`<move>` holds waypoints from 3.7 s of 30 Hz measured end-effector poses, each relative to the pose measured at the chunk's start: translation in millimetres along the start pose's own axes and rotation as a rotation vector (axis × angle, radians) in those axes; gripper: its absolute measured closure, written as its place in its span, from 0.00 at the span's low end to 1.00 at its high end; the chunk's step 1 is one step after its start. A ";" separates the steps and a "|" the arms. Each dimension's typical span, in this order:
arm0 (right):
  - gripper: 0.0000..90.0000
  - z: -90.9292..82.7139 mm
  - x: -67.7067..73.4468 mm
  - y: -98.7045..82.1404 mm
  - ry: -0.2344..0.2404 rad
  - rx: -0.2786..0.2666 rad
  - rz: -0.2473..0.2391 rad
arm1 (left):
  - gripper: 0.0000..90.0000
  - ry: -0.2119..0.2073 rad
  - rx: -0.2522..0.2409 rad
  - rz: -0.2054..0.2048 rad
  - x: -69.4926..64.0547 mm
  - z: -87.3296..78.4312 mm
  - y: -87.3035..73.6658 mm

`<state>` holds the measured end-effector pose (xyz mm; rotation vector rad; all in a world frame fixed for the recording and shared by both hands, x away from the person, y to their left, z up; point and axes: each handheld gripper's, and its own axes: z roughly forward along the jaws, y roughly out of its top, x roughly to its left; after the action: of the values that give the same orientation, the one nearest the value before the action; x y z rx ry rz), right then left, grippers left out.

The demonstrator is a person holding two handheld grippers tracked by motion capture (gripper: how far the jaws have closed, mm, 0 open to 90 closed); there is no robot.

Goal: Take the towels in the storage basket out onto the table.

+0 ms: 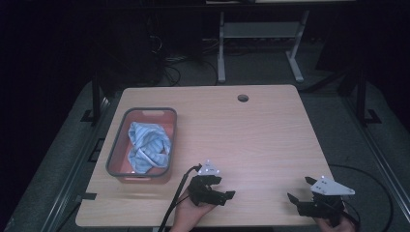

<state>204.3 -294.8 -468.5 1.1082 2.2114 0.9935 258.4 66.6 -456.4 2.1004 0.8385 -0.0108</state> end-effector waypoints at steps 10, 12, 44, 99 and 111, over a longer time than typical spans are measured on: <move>0.17 0.3 3.7 2.8 0.003 -0.010 -0.021 | 0.29 0.000 0.000 -0.010 3.4 -4.3 21.1; 0.17 0.0 3.8 3.9 0.002 -0.014 -0.024 | 0.28 -0.003 0.009 -0.020 6.2 -4.0 25.2; 0.17 -1.2 -1.3 6.7 0.000 -0.024 -0.016 | 0.25 0.056 0.084 -0.030 39.0 -37.8 89.9; 0.17 -3.4 -2.2 6.7 -0.013 -0.029 -0.018 | 0.27 0.339 -0.022 -0.241 137.2 -184.3 84.7; 0.17 -3.4 -1.0 6.9 -0.012 -0.026 -0.016 | 0.27 0.443 -0.014 -0.324 160.8 -198.8 61.6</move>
<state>205.9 -294.1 -461.0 1.0804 2.1881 1.0040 362.6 274.1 -332.9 1.9590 1.4315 0.2957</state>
